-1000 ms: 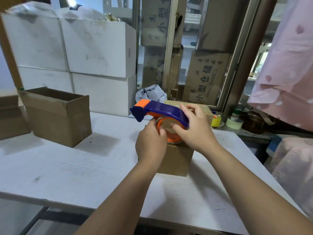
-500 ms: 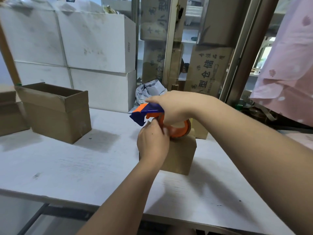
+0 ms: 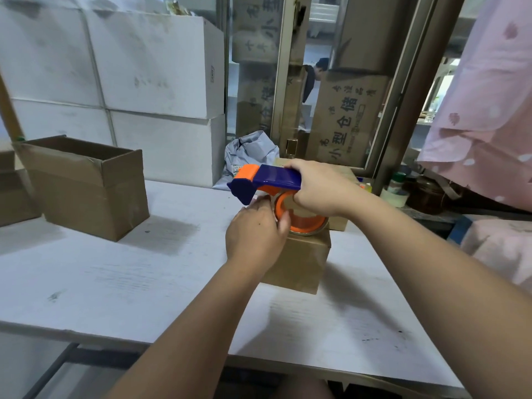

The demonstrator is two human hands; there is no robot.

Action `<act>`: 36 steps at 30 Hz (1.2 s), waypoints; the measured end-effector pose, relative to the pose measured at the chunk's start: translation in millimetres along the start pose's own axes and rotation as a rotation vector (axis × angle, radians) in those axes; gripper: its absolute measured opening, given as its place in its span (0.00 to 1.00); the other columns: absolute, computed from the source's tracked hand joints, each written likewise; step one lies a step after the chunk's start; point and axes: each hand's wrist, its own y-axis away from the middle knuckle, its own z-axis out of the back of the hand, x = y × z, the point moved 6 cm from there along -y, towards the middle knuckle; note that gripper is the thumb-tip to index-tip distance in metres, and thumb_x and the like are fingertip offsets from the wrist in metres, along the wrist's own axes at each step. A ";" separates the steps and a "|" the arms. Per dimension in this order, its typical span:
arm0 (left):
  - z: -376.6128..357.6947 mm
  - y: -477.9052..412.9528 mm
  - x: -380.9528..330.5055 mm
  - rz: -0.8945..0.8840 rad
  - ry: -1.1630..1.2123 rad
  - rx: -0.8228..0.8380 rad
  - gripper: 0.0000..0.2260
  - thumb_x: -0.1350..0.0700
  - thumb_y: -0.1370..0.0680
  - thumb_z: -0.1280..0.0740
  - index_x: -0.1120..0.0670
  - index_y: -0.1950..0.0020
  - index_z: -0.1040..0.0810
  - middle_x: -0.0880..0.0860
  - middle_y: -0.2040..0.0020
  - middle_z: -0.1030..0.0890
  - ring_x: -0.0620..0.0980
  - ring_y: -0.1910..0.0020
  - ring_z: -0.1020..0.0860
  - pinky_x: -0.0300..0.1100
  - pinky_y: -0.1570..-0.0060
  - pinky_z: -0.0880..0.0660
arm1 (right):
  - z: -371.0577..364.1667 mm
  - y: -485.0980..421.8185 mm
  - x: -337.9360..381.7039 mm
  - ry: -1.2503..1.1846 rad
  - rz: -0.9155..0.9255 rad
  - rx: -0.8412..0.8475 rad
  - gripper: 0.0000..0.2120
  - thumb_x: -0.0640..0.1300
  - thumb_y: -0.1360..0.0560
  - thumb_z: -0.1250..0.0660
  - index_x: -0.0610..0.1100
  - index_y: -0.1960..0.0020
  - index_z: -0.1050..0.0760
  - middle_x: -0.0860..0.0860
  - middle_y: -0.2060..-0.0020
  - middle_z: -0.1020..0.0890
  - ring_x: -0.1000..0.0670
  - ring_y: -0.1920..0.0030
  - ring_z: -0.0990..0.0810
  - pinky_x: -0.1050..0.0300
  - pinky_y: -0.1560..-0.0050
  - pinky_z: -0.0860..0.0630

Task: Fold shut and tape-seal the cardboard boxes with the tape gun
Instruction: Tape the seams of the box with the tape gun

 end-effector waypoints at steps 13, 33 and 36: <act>-0.7 -1.8 -0.2 0.006 -0.044 0.053 0.20 0.39 0.20 0.49 0.50 0.39 0.28 0.49 0.47 0.21 0.50 0.49 0.23 0.41 0.61 0.33 | -8.0 8.7 -21.9 -0.325 -0.097 -0.108 0.28 0.35 0.29 0.32 0.48 0.32 0.36 0.54 0.45 0.28 0.53 0.47 0.28 0.61 0.53 0.29; -6.0 2.9 -0.2 -0.047 -0.220 0.126 0.31 0.33 0.24 0.47 0.56 0.35 0.29 0.54 0.39 0.23 0.54 0.40 0.27 0.45 0.43 0.32 | -24.6 25.2 -58.4 -0.624 -0.302 -0.319 0.24 0.33 0.30 0.35 0.52 0.39 0.34 0.51 0.50 0.21 0.46 0.50 0.22 0.46 0.47 0.22; -7.9 6.8 -3.6 -0.129 -0.301 0.168 0.36 0.31 0.24 0.52 0.56 0.28 0.34 0.55 0.30 0.30 0.53 0.31 0.33 0.45 0.33 0.38 | -10.8 18.2 -50.3 -0.457 -0.198 -0.283 0.23 0.31 0.29 0.36 0.50 0.39 0.32 0.49 0.51 0.22 0.45 0.50 0.23 0.47 0.50 0.22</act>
